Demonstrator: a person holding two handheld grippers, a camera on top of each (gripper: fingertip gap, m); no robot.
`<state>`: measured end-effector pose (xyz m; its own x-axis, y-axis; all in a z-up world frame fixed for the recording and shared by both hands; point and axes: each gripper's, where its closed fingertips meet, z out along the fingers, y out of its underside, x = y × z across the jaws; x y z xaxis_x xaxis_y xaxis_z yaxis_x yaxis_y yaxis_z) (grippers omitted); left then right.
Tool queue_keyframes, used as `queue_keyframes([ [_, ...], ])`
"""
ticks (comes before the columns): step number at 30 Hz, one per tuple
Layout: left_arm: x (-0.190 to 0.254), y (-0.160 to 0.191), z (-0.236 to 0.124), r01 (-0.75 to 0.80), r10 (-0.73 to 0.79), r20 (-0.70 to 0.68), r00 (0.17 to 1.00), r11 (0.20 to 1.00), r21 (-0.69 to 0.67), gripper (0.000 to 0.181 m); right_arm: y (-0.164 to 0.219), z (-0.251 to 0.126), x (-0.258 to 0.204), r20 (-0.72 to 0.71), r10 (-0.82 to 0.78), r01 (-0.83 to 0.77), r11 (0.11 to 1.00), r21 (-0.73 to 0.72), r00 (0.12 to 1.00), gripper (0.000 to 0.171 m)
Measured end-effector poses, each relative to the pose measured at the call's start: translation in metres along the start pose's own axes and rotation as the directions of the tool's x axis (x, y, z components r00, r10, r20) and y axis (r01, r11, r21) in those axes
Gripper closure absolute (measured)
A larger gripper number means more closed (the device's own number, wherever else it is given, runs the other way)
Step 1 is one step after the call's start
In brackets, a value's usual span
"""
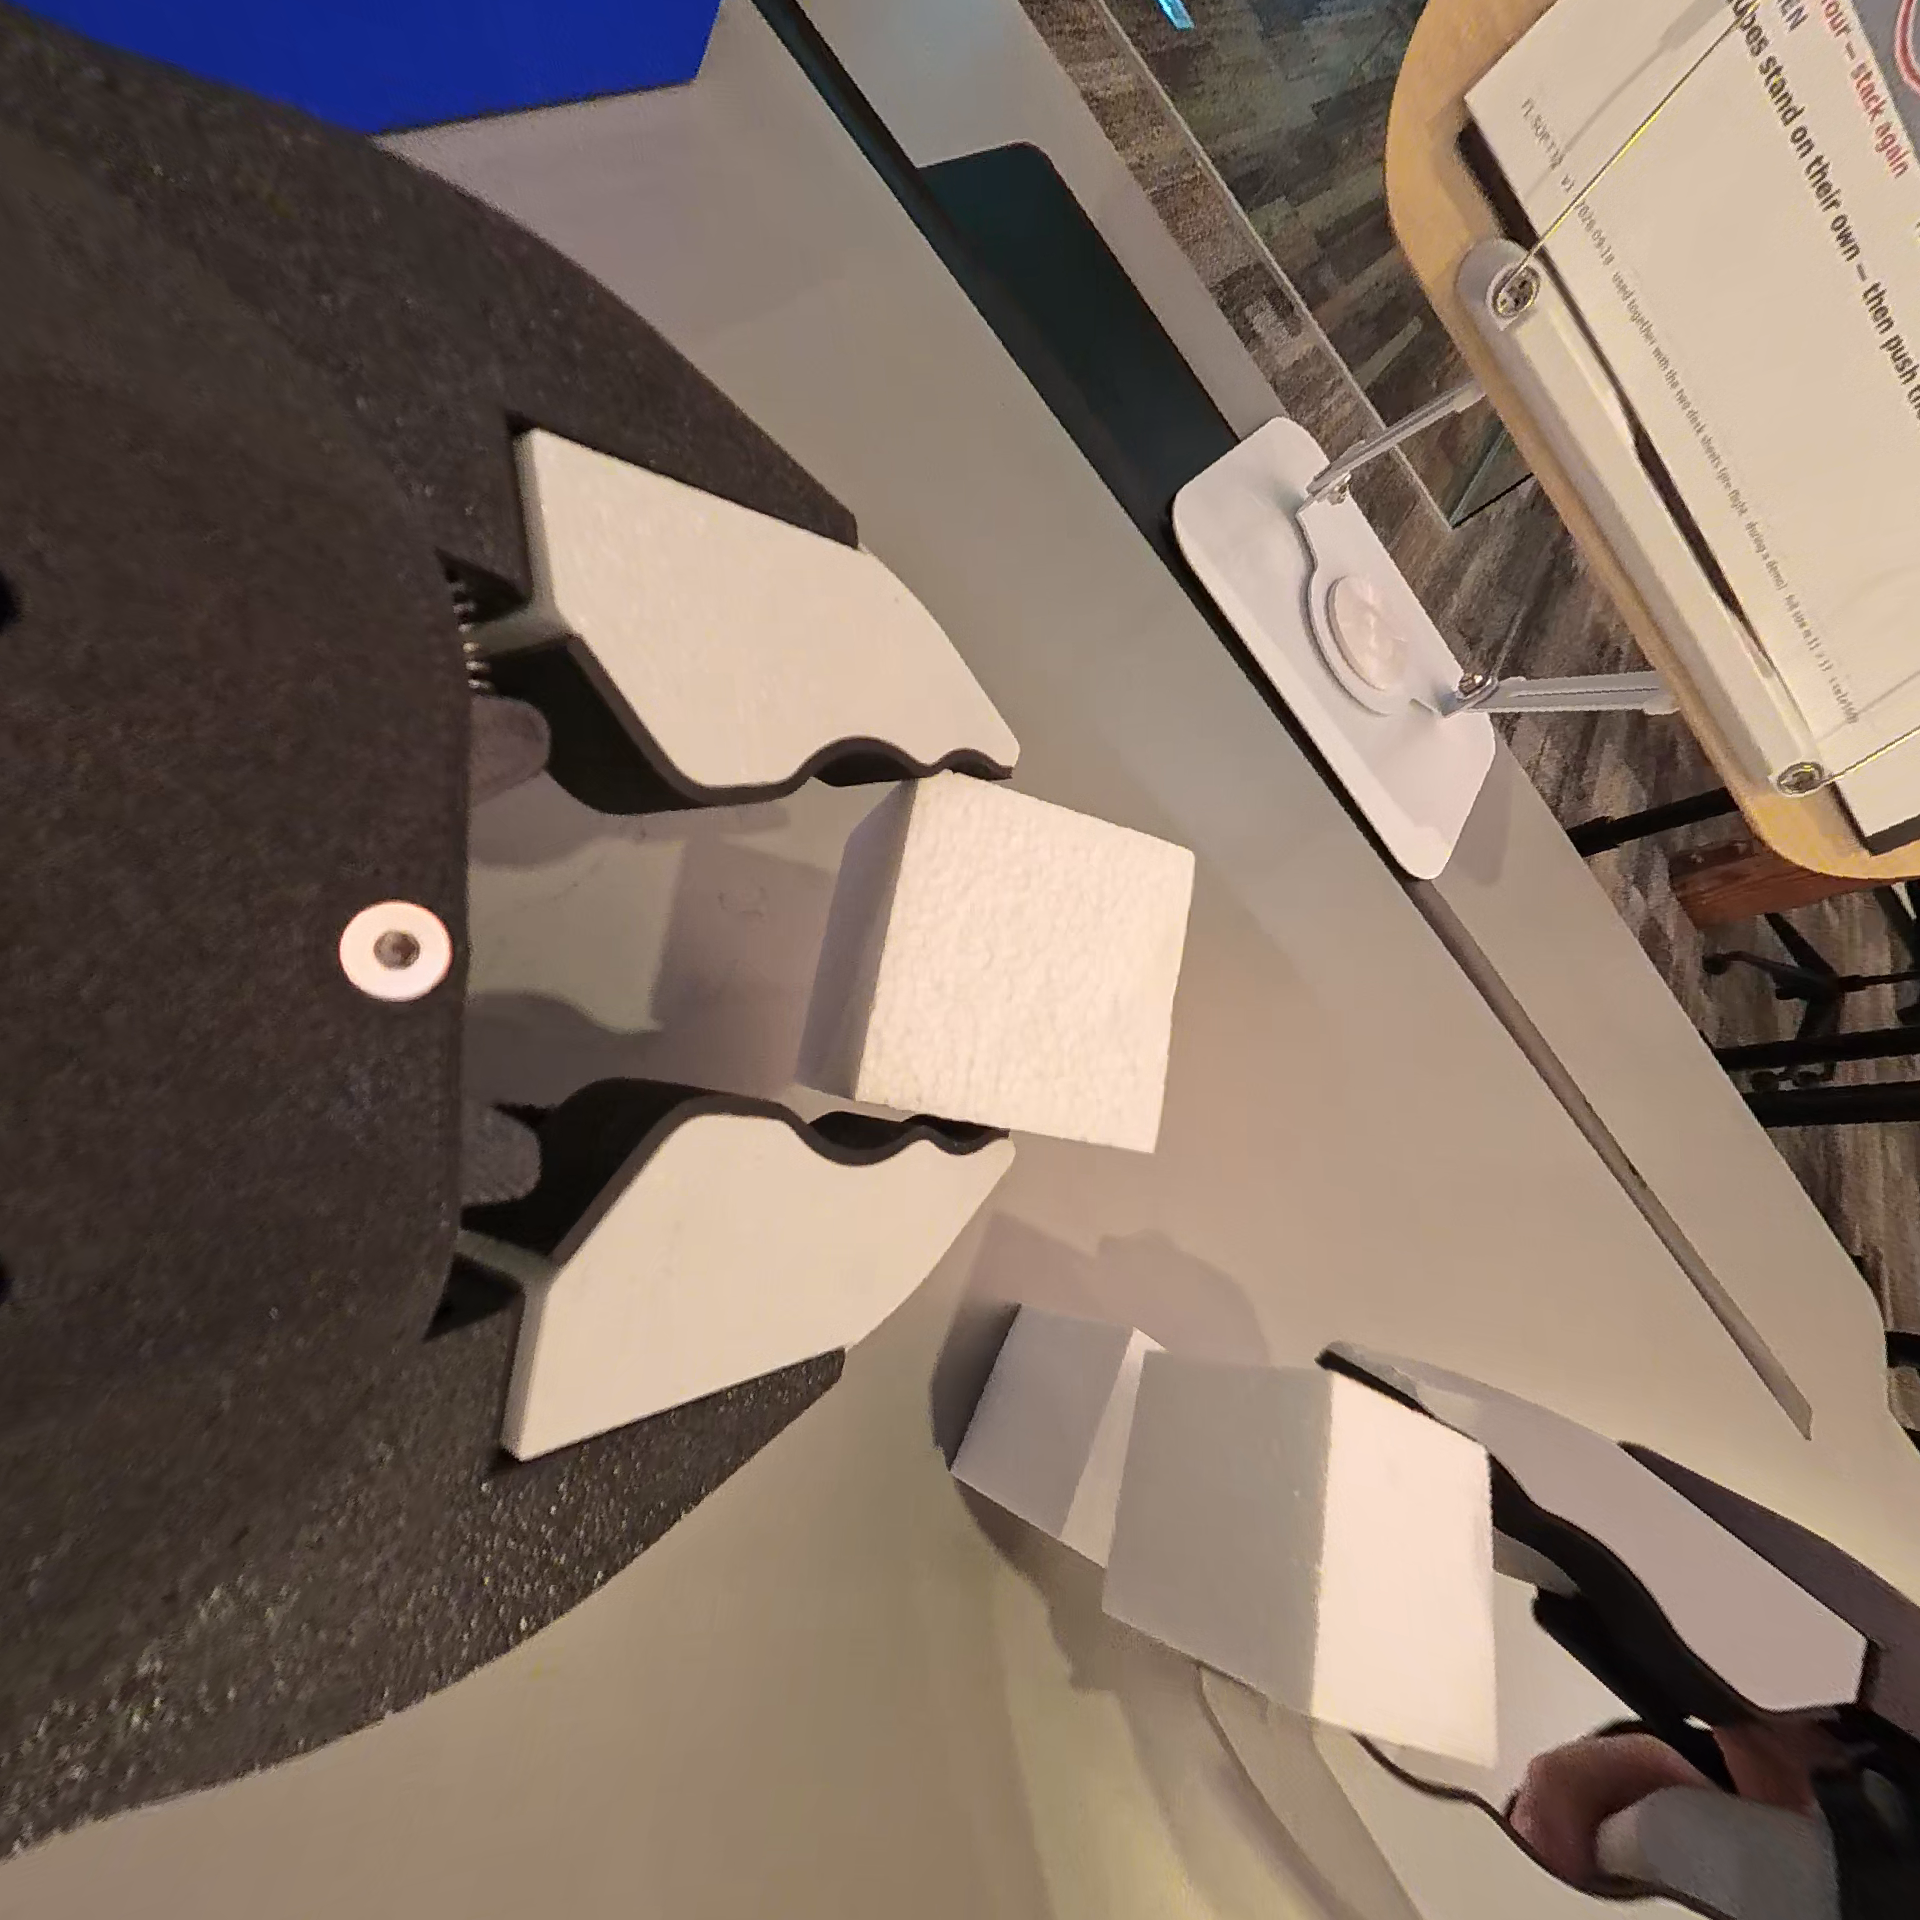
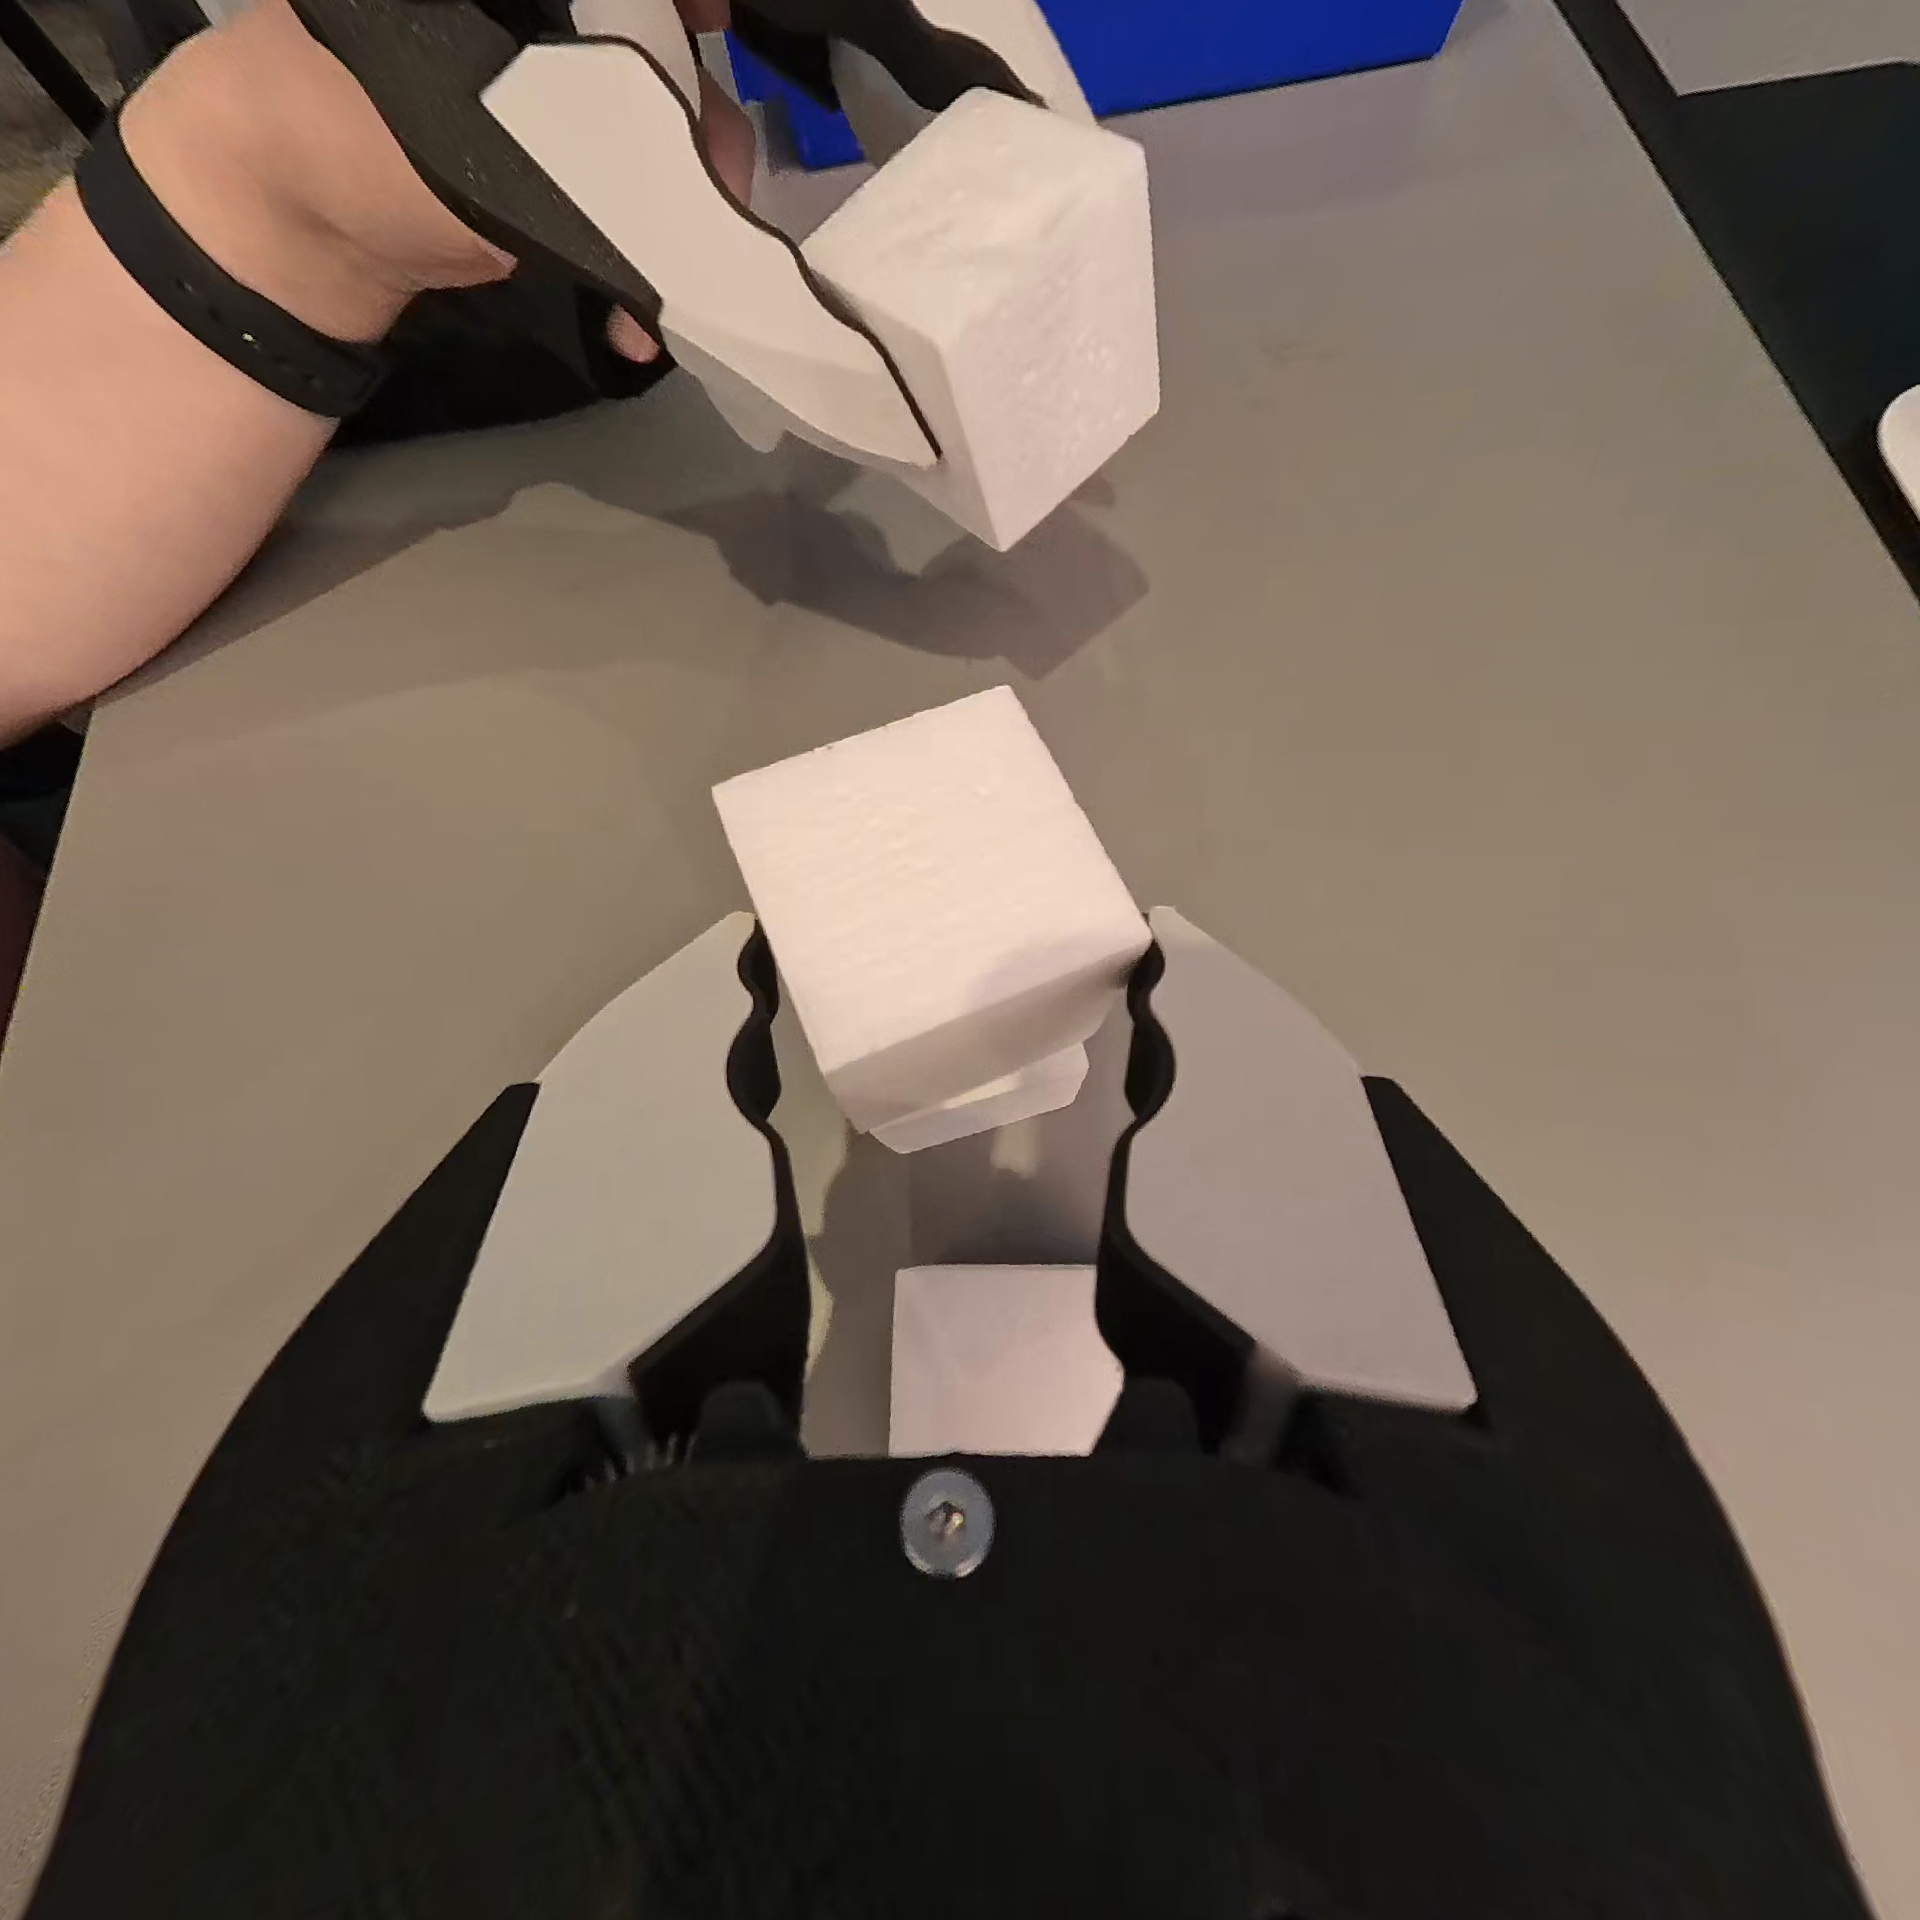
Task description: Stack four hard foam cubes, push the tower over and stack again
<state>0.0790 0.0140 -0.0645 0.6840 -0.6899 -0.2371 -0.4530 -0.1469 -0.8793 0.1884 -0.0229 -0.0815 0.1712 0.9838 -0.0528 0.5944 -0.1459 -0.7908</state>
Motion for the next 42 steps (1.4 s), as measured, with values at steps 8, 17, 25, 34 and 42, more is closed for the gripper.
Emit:
queue_keyframes([
  [8, 0.0, -0.012, -0.009, 0.066, -0.065, -0.02, 0.998, 0.997, 0.043, 0.12, 0.007, 0.002, 0.003, -0.067, -0.047, 0.046, 0.999, -0.013, 0.997, 0.09],
  [17, 0.067, -0.092, -0.022, 0.059, -0.021, -0.275, 0.961, 0.99, 0.13, 0.12, 0.054, -0.056, 0.022, -0.111, 0.033, -0.017, 0.99, 0.138, 0.993, 0.081],
  [25, 0.093, -0.095, 0.015, -0.087, 0.089, -0.327, 0.941, 0.996, 0.021, 0.12, 0.075, -0.046, 0.025, -0.116, 0.135, -0.123, 0.987, 0.103, 0.984, 0.076],
  [34, 0.106, -0.081, 0.032, -0.116, 0.097, -0.386, 0.917, 0.993, -0.026, 0.12, 0.09, -0.036, 0.025, -0.118, 0.131, -0.129, 0.991, 0.02, 0.984, 0.076],
  [42, 0.093, -0.082, 0.029, -0.035, 0.03, -0.361, 0.932, 0.999, -0.007, 0.097, 0.088, -0.039, 0.02, -0.071, 0.131, -0.131, 0.991, 0.016, 0.989, 0.11],
])
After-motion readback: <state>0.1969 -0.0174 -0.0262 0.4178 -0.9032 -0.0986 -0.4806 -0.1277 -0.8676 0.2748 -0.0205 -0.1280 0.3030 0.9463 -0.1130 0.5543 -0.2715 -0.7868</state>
